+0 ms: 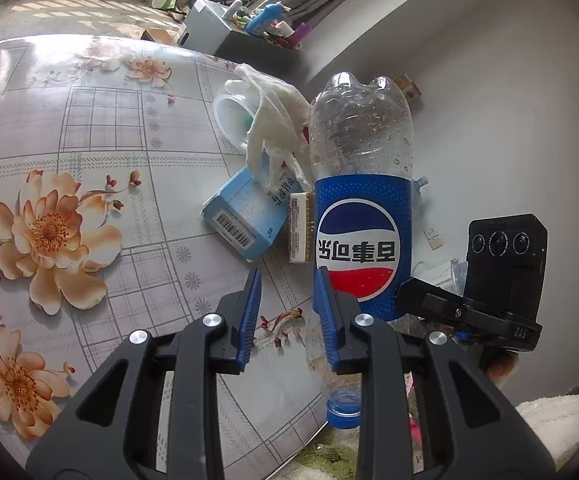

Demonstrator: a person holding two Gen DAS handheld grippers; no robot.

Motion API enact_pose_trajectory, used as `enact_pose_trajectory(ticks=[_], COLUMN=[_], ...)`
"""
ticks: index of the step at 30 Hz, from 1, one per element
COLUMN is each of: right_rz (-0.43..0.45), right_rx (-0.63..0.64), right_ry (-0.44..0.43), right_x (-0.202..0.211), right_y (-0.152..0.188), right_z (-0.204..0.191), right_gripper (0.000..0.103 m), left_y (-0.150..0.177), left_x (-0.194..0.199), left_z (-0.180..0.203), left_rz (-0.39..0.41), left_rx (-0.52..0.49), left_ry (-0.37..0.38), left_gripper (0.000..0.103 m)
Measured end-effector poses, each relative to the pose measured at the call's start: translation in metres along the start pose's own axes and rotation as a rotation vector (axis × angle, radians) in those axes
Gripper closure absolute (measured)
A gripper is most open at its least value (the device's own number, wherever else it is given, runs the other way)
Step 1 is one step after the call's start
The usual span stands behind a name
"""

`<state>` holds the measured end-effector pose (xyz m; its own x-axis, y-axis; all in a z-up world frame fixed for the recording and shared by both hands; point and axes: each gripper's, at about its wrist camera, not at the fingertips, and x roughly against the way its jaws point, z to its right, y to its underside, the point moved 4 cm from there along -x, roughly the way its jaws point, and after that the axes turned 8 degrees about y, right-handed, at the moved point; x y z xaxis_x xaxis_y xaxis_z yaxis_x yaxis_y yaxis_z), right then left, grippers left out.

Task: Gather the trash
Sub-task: 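Grasp the Pepsi bottle with the right tool and lift it, then grasp the gold tissue pack with the left tool while the right holds the bottle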

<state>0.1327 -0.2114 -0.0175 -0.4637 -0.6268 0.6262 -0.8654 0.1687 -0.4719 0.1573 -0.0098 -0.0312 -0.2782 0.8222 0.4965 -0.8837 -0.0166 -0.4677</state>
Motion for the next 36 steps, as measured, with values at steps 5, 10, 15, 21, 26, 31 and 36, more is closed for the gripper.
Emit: enact_pose_trajectory(ticks=[5,10,15,21,26,31,36], right_rz=[0.076,0.116,0.118,0.128,0.150,0.164,0.182], right_rx=[-0.095,-0.219,-0.279,-0.258,-0.281,-0.303,-0.318], right_ry=[0.092,0.206,0.339,0.410,0.396,0.368,0.358], right_x=[0.049,0.072,0.062,0.050,0.057,0.060,0.065], right_y=[0.016,0.023,0.020,0.013,0.020,0.024,0.027], right_z=[0.040,0.091,0.128,0.136,0.151,0.156,0.160], right_gripper=[0.049,0.049,0.049,0.049,0.049,0.049,0.049], left_y=[0.008,0.010,-0.001,-0.006,-0.011,-0.017,-0.011], left_x=[-0.057,-0.099,-0.122,-0.157,-0.176,-0.194,-0.199], left_z=[0.036,0.048,0.031,0.024,0.020,0.026,0.030], left_rz=[-0.095,-0.141,-0.114,-0.123,-0.080,-0.032,-0.011], left_rx=[-0.042,-0.099,-0.125,-0.118,-0.089,-0.077,-0.125], left_ry=[0.089,0.031,-0.159,-0.251,-0.309,-0.333,-0.397], left_gripper=[0.078,0.075,0.046,0.035,0.035,0.036,0.056])
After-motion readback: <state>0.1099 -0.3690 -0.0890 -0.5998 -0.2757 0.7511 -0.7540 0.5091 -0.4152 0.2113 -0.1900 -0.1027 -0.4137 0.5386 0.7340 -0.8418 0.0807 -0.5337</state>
